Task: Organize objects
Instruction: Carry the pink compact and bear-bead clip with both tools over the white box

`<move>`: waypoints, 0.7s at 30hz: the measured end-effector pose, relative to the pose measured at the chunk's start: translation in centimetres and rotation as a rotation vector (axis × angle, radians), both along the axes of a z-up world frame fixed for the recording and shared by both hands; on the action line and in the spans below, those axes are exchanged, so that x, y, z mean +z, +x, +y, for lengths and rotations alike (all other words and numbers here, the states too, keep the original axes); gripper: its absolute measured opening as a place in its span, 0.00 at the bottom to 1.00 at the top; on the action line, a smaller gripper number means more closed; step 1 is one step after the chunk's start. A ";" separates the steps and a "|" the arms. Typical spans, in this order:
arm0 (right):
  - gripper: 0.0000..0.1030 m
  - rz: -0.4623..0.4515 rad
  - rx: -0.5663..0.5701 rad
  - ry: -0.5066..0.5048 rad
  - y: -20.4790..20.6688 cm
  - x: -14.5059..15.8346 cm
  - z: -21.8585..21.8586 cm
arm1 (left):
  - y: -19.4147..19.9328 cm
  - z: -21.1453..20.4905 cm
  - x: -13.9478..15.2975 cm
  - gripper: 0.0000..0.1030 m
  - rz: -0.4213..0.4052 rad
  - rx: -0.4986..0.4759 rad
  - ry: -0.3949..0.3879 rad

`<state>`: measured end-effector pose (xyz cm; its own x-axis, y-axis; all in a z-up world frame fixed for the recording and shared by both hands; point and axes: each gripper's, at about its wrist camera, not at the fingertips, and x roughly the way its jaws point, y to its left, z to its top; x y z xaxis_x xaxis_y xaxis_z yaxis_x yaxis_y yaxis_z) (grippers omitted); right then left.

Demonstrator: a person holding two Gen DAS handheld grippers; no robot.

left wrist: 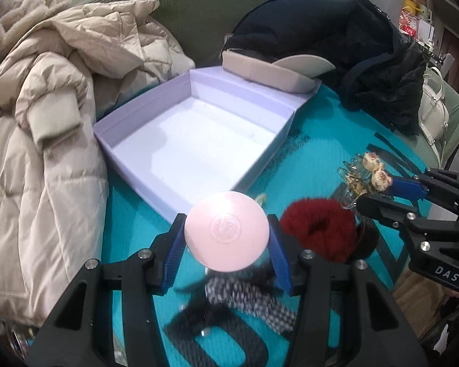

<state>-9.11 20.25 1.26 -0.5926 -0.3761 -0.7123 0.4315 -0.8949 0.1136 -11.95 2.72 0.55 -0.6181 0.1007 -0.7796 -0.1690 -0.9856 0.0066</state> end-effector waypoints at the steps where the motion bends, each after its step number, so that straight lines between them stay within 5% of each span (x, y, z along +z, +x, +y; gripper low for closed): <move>1: 0.32 0.000 -0.001 0.000 -0.6 0.0 0.0 | -0.5 0.1 0.0 0.48 0.003 -0.003 -0.001; 21: 0.32 0.090 0.047 0.056 -9.0 1.8 -1.2 | -9.1 -0.6 -0.1 0.48 0.035 0.022 -0.011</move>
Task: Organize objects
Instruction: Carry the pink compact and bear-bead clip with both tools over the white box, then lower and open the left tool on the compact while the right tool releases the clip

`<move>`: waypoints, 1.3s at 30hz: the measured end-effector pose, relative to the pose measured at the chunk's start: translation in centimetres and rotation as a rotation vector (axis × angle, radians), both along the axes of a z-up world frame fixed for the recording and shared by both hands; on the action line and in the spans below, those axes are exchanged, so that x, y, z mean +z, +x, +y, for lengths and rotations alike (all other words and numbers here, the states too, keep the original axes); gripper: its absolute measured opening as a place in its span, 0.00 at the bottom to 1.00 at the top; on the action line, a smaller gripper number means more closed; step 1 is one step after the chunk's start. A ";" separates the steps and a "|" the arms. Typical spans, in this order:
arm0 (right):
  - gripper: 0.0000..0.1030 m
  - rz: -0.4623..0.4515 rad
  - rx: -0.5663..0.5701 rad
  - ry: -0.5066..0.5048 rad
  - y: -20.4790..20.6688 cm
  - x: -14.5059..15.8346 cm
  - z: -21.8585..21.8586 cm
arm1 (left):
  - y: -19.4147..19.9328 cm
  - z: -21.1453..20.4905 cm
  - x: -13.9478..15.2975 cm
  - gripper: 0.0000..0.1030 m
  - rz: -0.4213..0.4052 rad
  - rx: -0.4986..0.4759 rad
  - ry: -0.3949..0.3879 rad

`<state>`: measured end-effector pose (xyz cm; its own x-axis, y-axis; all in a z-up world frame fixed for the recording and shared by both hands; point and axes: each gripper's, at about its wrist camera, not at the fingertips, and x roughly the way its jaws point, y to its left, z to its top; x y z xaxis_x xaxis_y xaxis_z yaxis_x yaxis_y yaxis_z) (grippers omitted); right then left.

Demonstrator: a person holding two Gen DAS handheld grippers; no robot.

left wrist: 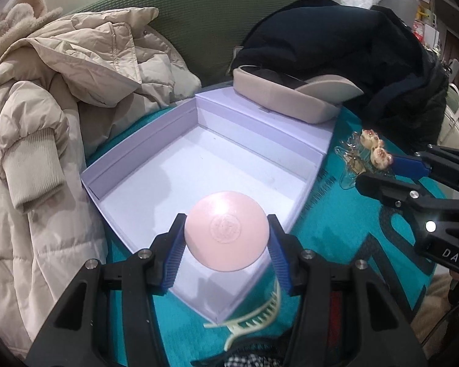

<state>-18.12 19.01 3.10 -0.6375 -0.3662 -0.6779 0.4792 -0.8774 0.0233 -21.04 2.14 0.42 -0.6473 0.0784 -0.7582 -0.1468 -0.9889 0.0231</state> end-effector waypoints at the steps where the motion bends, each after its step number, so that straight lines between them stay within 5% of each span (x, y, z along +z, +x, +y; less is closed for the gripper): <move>1: 0.32 0.003 0.006 0.001 -0.3 0.1 -0.2 | -0.3 -0.2 0.0 0.48 0.003 0.005 -0.002; 19: 0.32 -0.019 0.101 -0.050 -7.2 -1.3 -3.9 | -6.0 -5.3 -2.4 0.48 -0.005 0.172 -0.052; 39: 0.32 -0.103 0.087 -0.006 -9.4 -6.0 -4.8 | -9.8 -2.6 -7.0 0.48 -0.097 0.134 -0.130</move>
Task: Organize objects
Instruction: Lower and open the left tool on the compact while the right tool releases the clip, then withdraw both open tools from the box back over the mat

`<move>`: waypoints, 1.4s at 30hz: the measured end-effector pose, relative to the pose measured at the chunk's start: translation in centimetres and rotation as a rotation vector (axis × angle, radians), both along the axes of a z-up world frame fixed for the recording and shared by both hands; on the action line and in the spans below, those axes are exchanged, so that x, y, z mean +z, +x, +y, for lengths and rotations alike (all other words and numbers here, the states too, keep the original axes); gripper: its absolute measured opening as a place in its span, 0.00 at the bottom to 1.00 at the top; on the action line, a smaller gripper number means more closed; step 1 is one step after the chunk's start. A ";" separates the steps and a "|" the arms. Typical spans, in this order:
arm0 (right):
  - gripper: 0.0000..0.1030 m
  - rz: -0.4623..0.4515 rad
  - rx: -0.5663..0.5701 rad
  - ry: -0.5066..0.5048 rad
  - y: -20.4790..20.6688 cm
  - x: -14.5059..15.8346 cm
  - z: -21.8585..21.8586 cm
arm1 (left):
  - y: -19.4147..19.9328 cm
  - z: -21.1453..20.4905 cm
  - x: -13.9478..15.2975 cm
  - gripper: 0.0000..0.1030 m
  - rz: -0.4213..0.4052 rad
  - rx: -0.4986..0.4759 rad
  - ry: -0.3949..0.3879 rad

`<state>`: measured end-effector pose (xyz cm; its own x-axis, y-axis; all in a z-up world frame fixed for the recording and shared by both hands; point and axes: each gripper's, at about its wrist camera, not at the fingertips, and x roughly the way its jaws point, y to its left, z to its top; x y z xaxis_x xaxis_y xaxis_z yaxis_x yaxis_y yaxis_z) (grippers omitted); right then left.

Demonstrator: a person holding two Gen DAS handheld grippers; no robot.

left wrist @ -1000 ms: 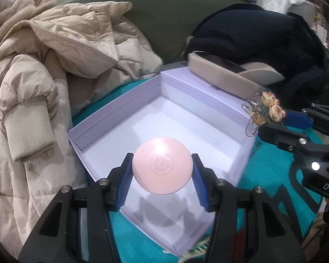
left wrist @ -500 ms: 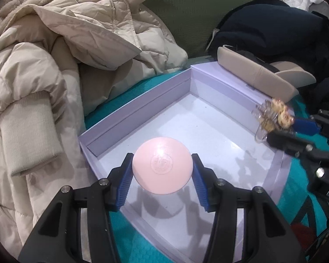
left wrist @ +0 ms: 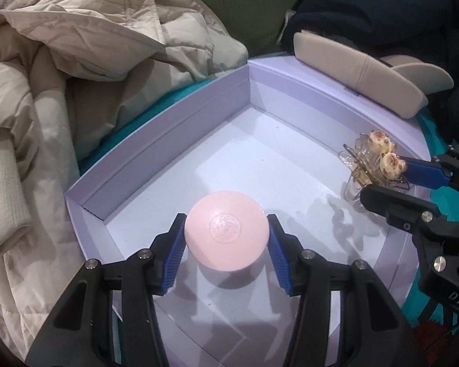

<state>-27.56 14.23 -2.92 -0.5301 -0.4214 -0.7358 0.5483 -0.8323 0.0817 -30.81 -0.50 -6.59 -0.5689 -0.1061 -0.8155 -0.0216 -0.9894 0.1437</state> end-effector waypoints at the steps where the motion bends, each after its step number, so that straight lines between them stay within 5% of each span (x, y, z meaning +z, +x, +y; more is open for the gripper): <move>1: 0.32 -0.004 0.000 0.001 -0.1 -0.1 -0.1 | 0.0 0.0 0.0 0.48 0.001 0.000 -0.001; 12: 0.35 -0.016 -0.012 0.010 -0.2 -0.6 -0.3 | -0.2 0.0 -0.1 0.48 -0.022 0.014 -0.022; 16: 0.55 0.014 -0.020 0.010 0.1 -0.1 -0.3 | 0.1 0.3 -0.1 0.60 -0.018 0.013 -0.054; 28: 0.55 0.014 -0.032 -0.011 0.9 1.2 0.1 | 1.9 -0.2 2.7 0.60 0.021 0.027 -0.046; 42: 0.55 0.072 -0.056 0.007 4.6 6.2 1.3 | 6.7 -0.3 8.8 0.60 0.114 0.041 -0.006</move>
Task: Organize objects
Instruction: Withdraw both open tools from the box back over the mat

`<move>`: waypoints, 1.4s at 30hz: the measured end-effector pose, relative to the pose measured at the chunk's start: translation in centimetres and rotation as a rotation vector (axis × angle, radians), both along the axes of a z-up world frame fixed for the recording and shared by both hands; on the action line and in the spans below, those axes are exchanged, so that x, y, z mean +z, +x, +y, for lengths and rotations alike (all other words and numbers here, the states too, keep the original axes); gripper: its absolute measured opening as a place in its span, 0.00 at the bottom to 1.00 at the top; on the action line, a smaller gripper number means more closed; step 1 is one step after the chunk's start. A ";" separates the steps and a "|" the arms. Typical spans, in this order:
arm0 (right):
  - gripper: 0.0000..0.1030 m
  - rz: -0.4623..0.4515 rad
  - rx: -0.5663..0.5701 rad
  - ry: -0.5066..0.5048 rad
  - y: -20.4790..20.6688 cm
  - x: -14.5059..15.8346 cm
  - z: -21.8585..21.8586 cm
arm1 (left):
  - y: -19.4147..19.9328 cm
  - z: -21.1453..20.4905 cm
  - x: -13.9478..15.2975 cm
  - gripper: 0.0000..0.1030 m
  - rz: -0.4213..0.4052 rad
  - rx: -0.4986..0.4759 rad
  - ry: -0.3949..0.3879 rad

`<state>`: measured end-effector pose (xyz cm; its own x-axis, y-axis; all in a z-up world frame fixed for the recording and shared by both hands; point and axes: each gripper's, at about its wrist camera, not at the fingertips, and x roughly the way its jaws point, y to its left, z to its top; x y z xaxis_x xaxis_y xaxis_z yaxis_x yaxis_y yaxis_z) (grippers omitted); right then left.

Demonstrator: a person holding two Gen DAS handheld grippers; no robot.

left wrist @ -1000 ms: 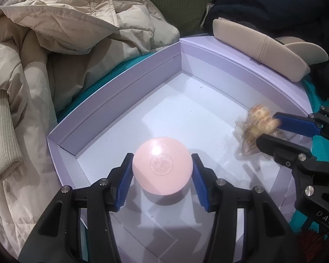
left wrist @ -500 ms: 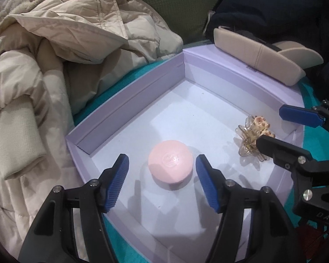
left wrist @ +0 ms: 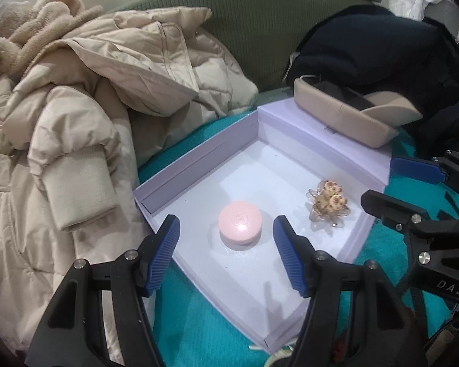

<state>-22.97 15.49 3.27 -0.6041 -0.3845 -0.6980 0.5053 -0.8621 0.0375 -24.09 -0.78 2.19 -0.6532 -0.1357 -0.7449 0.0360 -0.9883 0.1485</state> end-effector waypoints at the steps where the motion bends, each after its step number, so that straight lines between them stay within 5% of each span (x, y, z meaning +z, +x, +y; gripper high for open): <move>1: 0.55 0.008 -0.002 0.002 0.5 0.5 0.1 | 0.5 0.0 0.6 0.60 0.009 -0.002 0.005; 22: 0.55 0.113 -0.014 0.023 9.1 7.1 0.3 | 11.0 1.1 7.7 0.60 0.112 -0.040 0.029; 42: 0.55 0.056 -0.082 0.009 16.2 4.5 3.3 | 18.8 2.7 5.6 0.60 0.046 -0.066 0.074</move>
